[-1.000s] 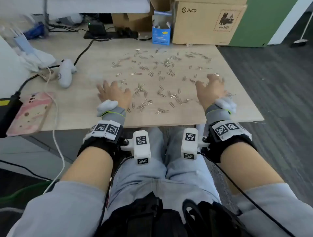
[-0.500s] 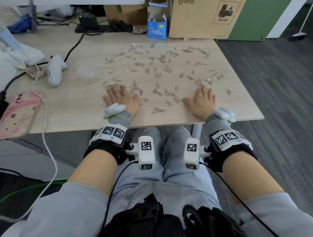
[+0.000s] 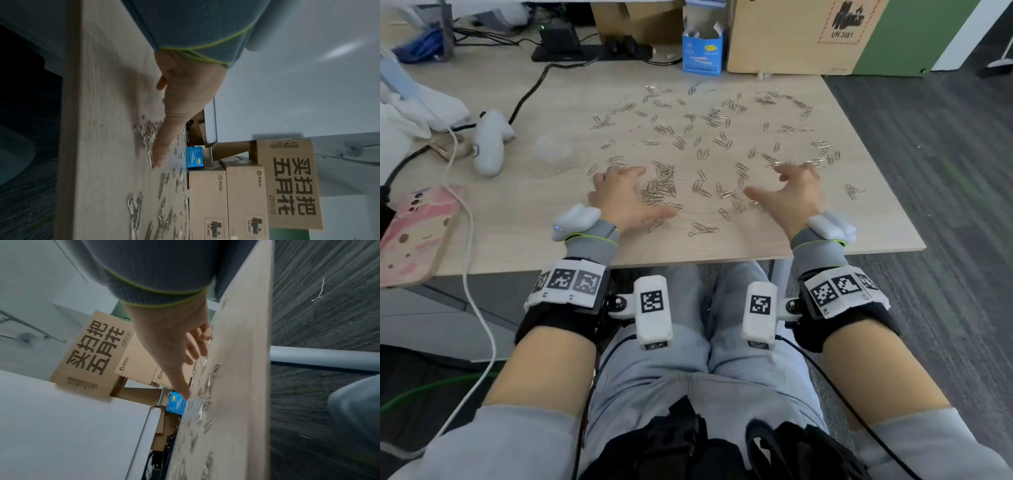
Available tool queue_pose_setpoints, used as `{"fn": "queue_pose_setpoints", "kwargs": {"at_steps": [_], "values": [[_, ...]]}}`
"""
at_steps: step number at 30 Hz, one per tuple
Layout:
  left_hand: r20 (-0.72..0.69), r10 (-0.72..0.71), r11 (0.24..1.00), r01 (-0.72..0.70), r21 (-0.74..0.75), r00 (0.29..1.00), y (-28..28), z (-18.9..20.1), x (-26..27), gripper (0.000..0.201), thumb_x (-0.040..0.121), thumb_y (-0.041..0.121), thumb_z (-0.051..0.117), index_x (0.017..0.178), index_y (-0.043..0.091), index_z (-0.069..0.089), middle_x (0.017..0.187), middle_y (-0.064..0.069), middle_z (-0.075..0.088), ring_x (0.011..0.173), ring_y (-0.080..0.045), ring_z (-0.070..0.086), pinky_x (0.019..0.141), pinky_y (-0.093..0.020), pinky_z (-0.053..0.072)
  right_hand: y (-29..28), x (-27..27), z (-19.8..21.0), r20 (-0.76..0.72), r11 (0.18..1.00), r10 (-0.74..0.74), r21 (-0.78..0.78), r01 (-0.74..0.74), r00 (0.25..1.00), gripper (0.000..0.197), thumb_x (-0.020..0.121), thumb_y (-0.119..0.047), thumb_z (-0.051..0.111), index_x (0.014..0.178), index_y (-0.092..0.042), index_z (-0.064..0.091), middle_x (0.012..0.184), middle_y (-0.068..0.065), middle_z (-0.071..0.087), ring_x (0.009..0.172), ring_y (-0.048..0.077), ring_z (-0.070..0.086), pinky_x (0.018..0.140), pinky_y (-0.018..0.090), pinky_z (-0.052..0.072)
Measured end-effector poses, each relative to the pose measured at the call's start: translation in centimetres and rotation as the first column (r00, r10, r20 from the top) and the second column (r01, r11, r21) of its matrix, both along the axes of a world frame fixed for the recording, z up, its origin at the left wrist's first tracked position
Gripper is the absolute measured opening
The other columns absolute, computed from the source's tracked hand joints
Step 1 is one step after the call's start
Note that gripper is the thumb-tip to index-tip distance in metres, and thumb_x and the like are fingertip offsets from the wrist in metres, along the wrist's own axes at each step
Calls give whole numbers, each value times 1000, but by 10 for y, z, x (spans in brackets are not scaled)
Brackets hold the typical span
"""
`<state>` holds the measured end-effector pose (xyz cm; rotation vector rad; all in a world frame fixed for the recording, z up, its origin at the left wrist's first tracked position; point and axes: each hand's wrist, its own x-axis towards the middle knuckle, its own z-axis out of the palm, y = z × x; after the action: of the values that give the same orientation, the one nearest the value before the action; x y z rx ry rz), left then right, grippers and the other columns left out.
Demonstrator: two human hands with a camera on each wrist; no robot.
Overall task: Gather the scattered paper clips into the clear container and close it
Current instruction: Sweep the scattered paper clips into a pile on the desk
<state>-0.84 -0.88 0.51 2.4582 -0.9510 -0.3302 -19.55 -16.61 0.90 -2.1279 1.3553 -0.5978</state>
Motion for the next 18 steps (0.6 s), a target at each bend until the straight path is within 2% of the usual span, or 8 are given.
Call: {"fn": "queue_pose_setpoints", "kwargs": {"at_steps": [2,4,5,8,11,13,16,18], "values": [[-46,-41,996,44,72,998,7,0,3,107,45,57,82,135,20,39,139,-15,38,133,-30,30,112,-42,26,0,-2,6,-156,996,38,82,-25,987,82,62,-51,78,130,-13,50,133,9,44,118,25,50,94,31,41],[-90,-89,995,93,40,992,8,-2,4,101,46,47,86,132,16,43,131,-13,44,124,-27,41,107,-36,33,1,-2,6,-267,988,104,137,-69,958,87,57,-52,81,129,-14,50,131,11,48,117,26,52,96,35,42],[-84,-113,993,115,24,990,8,-2,5,95,48,43,87,129,15,47,124,-9,48,115,-24,46,100,-32,36,0,-1,5,-275,983,135,158,-94,952,86,54,-50,83,126,-15,52,126,11,54,114,25,55,95,35,44],[-85,-126,991,122,-45,988,2,-4,4,77,53,34,86,121,16,55,102,1,55,92,-14,48,86,-26,37,1,4,2,-184,953,220,248,-171,958,66,54,-33,87,112,-17,58,101,12,68,96,25,66,86,35,53],[-148,-121,979,93,-184,982,-8,-9,2,57,57,23,85,109,11,64,88,1,61,73,-13,51,74,-23,43,7,12,0,-46,928,283,266,-261,958,35,62,-10,80,92,-17,63,76,5,67,83,25,69,81,39,57],[-134,-109,968,75,-238,985,-18,-12,-1,46,60,20,84,102,11,67,83,1,61,62,-6,49,65,-14,40,10,22,-1,-14,920,327,234,-315,945,28,66,-2,71,92,-13,67,69,2,63,75,20,65,81,40,57],[-158,-123,946,67,-318,980,-36,-12,-6,41,60,17,83,97,10,68,81,1,63,55,3,50,59,-5,40,9,36,-3,76,892,390,218,-397,918,27,71,-1,67,97,-8,68,65,-1,62,54,2,59,77,34,57],[-180,-160,928,85,-362,971,-41,-9,-6,42,62,17,82,100,9,67,83,1,62,54,5,52,58,-2,42,9,36,4,209,869,396,230,-439,894,21,76,-1,67,96,-5,68,64,-1,62,52,6,59,72,32,56]]}}
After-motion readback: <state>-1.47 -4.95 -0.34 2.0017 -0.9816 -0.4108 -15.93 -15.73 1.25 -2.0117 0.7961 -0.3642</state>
